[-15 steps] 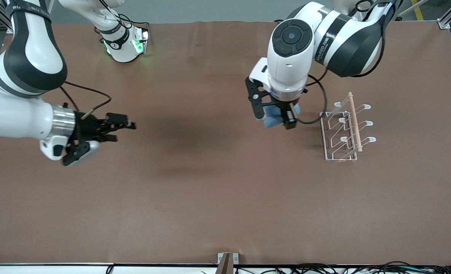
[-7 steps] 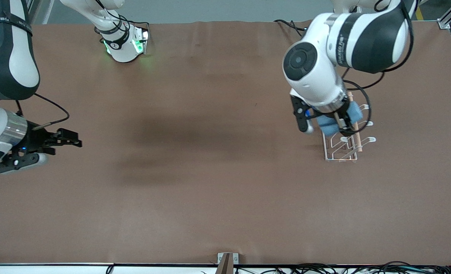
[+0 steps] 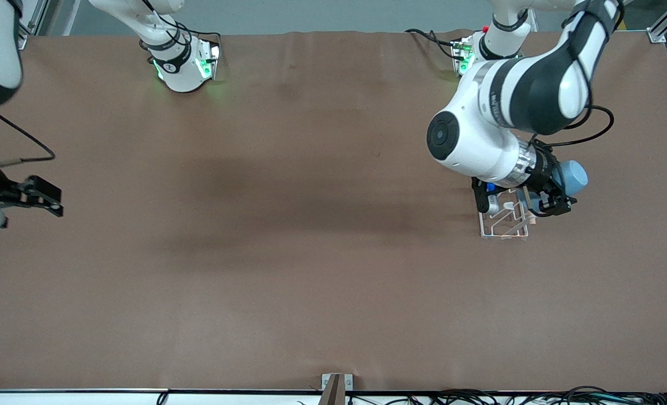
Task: Hang cup on cup holder
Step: 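Carry the cup to the holder with the left gripper while the right retracts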
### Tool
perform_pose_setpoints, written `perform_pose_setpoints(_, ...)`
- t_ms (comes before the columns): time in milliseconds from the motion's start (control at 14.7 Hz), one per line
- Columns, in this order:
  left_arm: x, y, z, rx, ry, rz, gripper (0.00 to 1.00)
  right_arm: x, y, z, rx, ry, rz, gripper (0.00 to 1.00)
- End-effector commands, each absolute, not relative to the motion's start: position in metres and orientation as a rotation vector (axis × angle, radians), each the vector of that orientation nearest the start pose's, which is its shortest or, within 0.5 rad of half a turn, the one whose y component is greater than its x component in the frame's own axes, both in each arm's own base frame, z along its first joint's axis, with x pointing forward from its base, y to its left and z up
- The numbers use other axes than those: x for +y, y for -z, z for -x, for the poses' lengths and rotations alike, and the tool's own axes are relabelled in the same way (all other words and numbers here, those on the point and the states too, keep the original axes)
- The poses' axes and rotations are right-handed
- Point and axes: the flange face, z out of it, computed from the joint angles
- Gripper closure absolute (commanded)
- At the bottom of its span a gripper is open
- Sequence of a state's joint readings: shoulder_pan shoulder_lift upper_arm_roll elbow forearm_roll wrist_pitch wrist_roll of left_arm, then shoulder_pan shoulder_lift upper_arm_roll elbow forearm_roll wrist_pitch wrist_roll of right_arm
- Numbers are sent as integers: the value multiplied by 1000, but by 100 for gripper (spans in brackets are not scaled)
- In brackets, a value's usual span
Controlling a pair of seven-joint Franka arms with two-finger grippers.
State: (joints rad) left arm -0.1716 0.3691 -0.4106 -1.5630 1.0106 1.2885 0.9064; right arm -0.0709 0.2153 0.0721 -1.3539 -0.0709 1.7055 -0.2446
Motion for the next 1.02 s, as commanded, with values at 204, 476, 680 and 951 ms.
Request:
perform_pose_setpoints(204, -198, -404, -575, 1511, -960, 1424, 68, -4, -676, -591, -148, 59, 3200, 0)
perform_pose_setpoints(476, -209, -356, -571, 1501, -988, 1359, 68, -3, -700, -552, -13, 25, 3198, 0)
perform_pose_setpoints(680, -217, -331, -569, 1514, -1006, 1321, 68, -22, -699, -531, 47, 12, 3139, 0)
perform_pose_setpoints(951, -224, -296, -564, 1530, -1038, 1300, 68, -24, -685, -532, 56, 0, 3135, 0)
